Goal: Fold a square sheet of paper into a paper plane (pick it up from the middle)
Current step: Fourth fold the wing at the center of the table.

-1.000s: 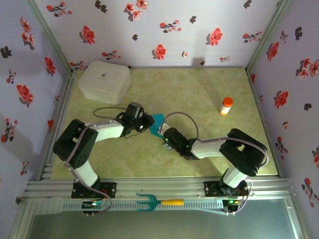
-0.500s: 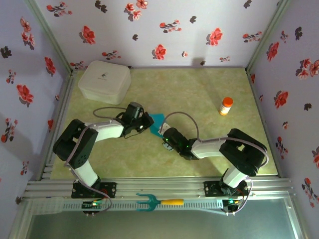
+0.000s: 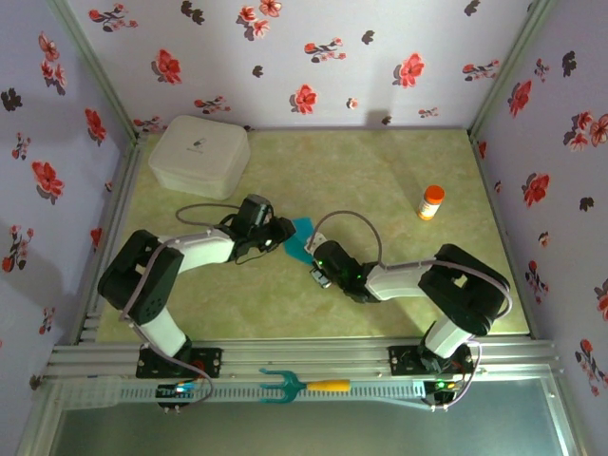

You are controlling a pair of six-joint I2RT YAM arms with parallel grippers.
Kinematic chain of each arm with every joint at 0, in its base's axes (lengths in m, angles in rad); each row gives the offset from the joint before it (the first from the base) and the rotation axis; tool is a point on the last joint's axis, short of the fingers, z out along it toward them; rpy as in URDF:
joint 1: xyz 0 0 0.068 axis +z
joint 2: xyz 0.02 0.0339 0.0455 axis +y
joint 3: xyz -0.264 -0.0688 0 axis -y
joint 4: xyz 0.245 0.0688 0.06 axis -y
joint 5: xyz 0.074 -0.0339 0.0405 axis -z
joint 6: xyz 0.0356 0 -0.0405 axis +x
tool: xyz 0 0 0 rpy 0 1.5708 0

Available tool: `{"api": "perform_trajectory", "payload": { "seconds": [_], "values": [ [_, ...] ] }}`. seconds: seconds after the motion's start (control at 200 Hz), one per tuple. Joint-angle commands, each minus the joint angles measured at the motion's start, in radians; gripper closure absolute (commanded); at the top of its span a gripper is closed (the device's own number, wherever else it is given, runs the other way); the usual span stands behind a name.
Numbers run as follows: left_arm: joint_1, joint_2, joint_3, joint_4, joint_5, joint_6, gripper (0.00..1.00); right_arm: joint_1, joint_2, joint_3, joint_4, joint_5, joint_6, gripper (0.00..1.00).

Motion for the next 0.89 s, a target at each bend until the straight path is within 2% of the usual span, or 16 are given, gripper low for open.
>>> {"api": "perform_trajectory", "payload": {
  "seconds": [0.0,0.215,0.6,0.755,0.89],
  "values": [
    [0.007,-0.058,0.025,-0.066,-0.053,0.027,0.62,-0.024,0.020,-0.017,0.034,-0.056,0.065,0.92],
    [0.012,-0.128,0.025,-0.146,-0.126,0.060,0.54,-0.063,0.039,-0.042,0.106,-0.137,0.149,0.93],
    [0.020,-0.124,0.013,-0.127,-0.111,0.053,0.54,-0.128,0.066,-0.057,0.164,-0.314,0.251,0.93],
    [0.020,-0.115,0.012,-0.116,-0.099,0.052,0.56,-0.150,0.071,-0.057,0.181,-0.358,0.307,0.94],
    [0.020,-0.094,0.015,-0.096,-0.075,0.052,0.63,-0.186,0.073,-0.050,0.189,-0.443,0.366,0.95]
  ]
}}
